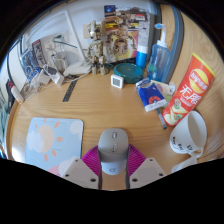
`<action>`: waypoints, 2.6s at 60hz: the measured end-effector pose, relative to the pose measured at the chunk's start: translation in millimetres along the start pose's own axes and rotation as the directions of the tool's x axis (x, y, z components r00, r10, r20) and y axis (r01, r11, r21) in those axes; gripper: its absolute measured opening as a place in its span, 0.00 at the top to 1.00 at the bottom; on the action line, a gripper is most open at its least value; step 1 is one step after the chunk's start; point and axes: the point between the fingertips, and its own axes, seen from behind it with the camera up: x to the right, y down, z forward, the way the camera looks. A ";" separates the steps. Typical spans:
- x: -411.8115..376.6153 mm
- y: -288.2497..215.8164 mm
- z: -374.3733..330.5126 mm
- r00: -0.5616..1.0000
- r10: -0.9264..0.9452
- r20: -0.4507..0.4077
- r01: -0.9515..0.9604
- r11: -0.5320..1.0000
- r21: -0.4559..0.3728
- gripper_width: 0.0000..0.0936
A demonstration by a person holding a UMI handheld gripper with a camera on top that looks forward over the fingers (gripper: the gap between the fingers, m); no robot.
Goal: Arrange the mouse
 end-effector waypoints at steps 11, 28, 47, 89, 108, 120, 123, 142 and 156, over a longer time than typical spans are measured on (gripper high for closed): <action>4.4 -27.8 -31.8 0.998 0.002 -0.060 0.002 0.998 0.070 0.67; -29.9 -202.6 -187.6 0.993 -0.004 -0.114 0.053 0.901 0.431 0.67; -161.8 -195.3 -170.2 0.996 -0.085 0.017 0.073 0.926 0.370 0.67; -206.5 13.9 -2.7 0.993 -0.104 0.058 0.107 0.992 -0.059 0.49; -210.5 -56.6 -73.0 0.998 -0.054 0.029 0.052 0.996 0.076 0.13; -227.2 -119.5 -164.0 1.000 -0.029 0.005 0.027 0.973 0.229 0.13; -229.5 -126.4 -183.1 0.999 -0.030 -0.013 0.032 0.967 0.253 0.13; -256.7 -125.8 -247.7 1.000 -0.018 -0.015 0.021 0.953 0.303 0.12; -261.0 -116.3 -250.7 1.000 -0.010 -0.021 0.015 0.956 0.292 0.13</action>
